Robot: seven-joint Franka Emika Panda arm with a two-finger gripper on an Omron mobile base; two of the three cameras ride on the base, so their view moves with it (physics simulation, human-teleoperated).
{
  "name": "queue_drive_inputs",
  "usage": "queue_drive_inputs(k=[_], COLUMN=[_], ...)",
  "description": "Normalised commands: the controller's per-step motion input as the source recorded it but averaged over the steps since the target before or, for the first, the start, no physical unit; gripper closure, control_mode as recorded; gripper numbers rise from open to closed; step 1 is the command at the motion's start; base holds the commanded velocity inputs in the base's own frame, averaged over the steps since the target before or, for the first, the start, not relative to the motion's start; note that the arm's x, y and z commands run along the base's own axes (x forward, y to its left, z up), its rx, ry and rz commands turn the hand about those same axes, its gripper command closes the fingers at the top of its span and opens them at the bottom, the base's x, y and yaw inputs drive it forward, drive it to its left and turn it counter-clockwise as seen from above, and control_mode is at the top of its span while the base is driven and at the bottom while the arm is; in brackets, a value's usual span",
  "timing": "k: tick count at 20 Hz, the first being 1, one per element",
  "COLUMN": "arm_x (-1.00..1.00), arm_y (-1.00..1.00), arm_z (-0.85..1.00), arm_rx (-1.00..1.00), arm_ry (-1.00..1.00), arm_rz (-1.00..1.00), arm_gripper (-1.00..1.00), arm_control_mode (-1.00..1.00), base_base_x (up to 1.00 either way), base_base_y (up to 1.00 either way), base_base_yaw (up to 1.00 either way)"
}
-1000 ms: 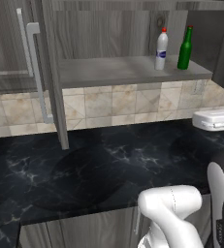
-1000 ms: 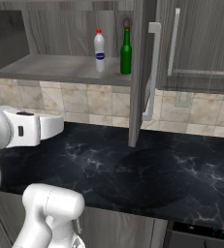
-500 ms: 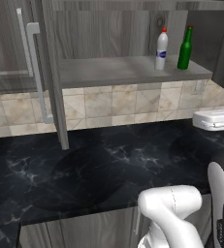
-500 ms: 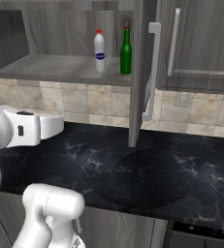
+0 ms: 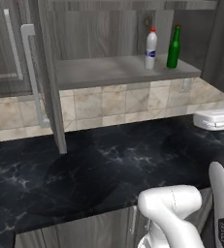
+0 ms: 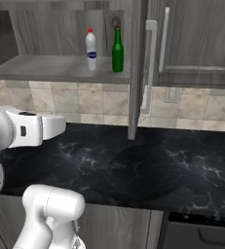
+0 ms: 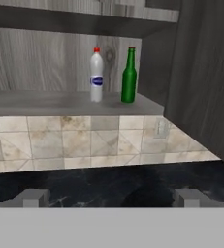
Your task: Pick the beer, bottled water, can from the counter and place them in the open cabinet.
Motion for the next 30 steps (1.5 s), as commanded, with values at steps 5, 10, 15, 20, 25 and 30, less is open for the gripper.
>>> queue_drive_inputs(k=[5,10,15,20,25,30], arm_x=[0.00,0.00,0.00,0.00,0.00,0.00], arm_y=[0.00,0.00,0.00,0.00,0.00,0.00], arm_z=[0.00,0.00,0.00,0.00,0.00,0.00], arm_rx=[0.00,0.00,0.00,0.00,0.00,0.00], arm_ry=[0.00,0.00,0.00,0.00,0.00,0.00], arm_rz=[0.00,0.00,0.00,0.00,0.00,0.00], arm_gripper=[-1.00,-1.00,-1.00,-1.00,-1.00,-1.00], arm_control_mode=[1.00,1.00,1.00,1.00,1.00,1.00], base_base_x=[-0.09,-0.15,-0.15,0.00,0.00,-0.05], base_base_y=[0.74,0.52,0.19,-0.04,-0.34,-0.34], base_base_yaw=[-0.40,-0.50,-0.55,-0.52,-0.42,-0.39])
